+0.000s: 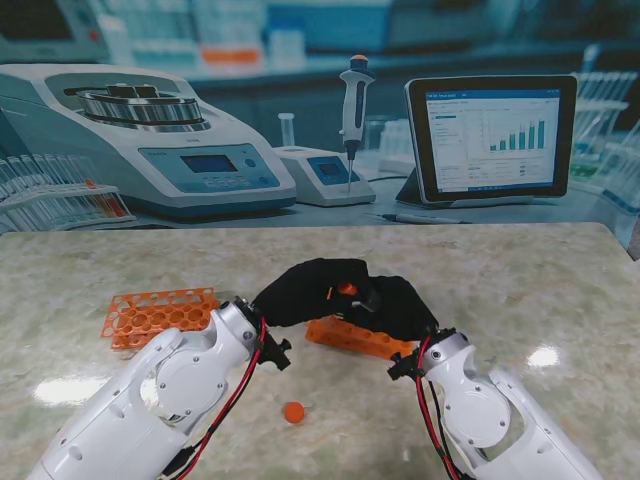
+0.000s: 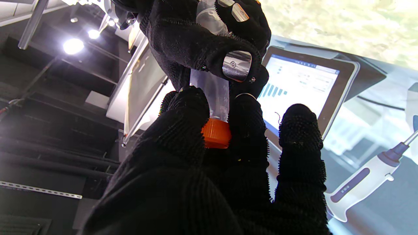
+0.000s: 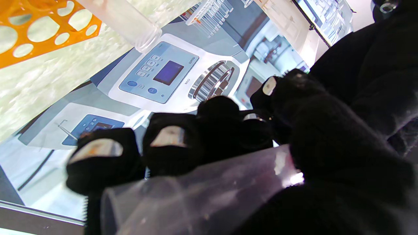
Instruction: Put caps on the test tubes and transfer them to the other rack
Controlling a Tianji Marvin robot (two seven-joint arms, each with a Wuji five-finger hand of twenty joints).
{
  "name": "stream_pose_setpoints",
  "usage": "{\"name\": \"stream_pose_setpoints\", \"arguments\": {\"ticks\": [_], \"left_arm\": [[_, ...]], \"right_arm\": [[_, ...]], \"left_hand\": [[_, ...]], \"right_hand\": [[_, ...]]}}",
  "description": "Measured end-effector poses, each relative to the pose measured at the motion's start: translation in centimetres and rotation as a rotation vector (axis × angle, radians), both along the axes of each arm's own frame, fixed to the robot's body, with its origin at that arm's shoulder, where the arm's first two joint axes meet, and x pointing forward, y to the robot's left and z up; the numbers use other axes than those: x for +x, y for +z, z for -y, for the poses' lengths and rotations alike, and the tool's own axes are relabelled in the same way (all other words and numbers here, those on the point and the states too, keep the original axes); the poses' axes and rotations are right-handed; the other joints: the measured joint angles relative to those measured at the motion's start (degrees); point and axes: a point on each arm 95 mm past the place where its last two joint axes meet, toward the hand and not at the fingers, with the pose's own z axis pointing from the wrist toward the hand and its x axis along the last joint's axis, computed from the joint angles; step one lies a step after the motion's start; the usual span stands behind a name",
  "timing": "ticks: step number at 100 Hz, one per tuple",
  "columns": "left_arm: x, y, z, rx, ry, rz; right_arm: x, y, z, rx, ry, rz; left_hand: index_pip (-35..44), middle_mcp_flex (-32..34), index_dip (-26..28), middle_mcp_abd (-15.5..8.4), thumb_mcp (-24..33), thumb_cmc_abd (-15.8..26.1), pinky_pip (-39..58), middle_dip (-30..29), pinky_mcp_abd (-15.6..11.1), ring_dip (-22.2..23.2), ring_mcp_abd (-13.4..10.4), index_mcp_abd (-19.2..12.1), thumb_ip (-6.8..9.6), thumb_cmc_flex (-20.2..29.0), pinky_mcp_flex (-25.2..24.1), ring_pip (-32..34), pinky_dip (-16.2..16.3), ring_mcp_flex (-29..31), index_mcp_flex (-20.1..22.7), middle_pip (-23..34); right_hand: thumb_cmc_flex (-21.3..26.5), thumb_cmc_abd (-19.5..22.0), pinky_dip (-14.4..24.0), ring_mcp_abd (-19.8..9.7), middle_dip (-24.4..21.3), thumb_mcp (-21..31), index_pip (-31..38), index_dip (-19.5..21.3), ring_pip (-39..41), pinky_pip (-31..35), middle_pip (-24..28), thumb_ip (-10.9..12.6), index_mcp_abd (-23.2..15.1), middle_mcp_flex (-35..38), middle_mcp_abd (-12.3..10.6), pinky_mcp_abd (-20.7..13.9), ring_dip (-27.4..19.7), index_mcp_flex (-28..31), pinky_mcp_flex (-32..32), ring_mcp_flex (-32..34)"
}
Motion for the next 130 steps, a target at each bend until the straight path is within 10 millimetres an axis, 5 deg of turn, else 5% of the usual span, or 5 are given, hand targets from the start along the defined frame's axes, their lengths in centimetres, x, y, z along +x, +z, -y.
{"name": "stream_pose_setpoints", "arguments": {"ticks": [32,52,82,101,130], "left_arm": [[0.0,0.5,-0.1,0.008,-0.010,0.013],[0.0,0.8,-0.1,0.004,-0.016,0.022],[-0.1,1.7,-0.3,0.016,-0.033,0.036],[-0.2,2.1,-0.8,0.027,-0.037,0.043],[-0.2,2.6,-1.5,0.039,-0.034,0.061]], "right_arm": [[-0.1,0.0,-0.1,0.009,0.005,0.008],[-0.1,0.1,-0.3,0.010,0.008,0.010],[0.0,0.4,-0.7,0.009,0.014,0.015],[0.1,0.6,-0.9,0.010,0.005,0.021],[0.4,0.9,-1.1,0.015,-0.011,0.026]], "left_hand": [[2.02,0.00,3.31,0.60,1.76,0.62,0.02,1.30,0.00,0.85,-0.02,-0.01,-0.74,-0.41,2.22,0.77,1.60,0.00,0.00,0.24],[2.09,0.58,3.90,1.20,2.35,0.80,0.02,1.30,0.00,0.86,-0.02,-0.01,-1.85,-0.46,2.86,0.78,1.66,0.55,0.00,2.33],[2.69,0.58,5.54,1.26,2.40,0.80,-0.26,1.30,0.04,0.86,0.00,-0.57,-1.91,-0.46,2.95,0.93,1.69,1.07,0.02,4.75],[2.78,0.58,6.15,1.26,2.40,0.66,-0.41,1.30,0.16,0.86,0.01,-1.11,-1.93,-0.46,2.96,0.93,1.69,1.21,0.56,5.86],[2.97,0.58,6.23,1.26,2.41,0.55,-0.80,1.30,0.38,0.86,0.01,-1.19,-1.94,-0.46,3.40,0.93,1.70,1.21,0.60,5.95]], "right_hand": [[-0.89,0.02,-0.11,1.82,-2.84,-5.04,-6.07,-7.21,-6.56,-2.02,-5.80,-0.95,0.63,-3.23,2.09,-0.71,-1.07,-2.61,-0.31,0.01],[0.45,0.83,-0.11,3.60,-8.23,-7.93,-13.33,-25.82,-13.27,-4.70,-14.96,-0.97,0.63,-3.97,5.19,-0.73,-3.16,-3.78,-1.32,0.01],[0.98,1.47,-0.11,4.53,-14.92,-7.93,-18.55,-40.33,-28.81,-10.26,-26.88,-0.97,0.63,-6.37,6.81,-0.25,-7.11,-5.18,-7.27,0.00],[2.24,2.86,-0.75,5.51,-18.95,-7.91,-23.08,-46.06,-38.37,-13.08,-31.64,-0.97,2.81,-8.12,8.22,0.63,-7.90,-6.61,-11.28,-1.29],[2.23,2.65,-1.50,6.20,-22.57,-8.31,-25.65,-52.14,-41.10,-14.37,-35.77,-0.97,5.32,-9.48,9.43,1.02,-8.03,-6.62,-13.43,-2.61]]}}
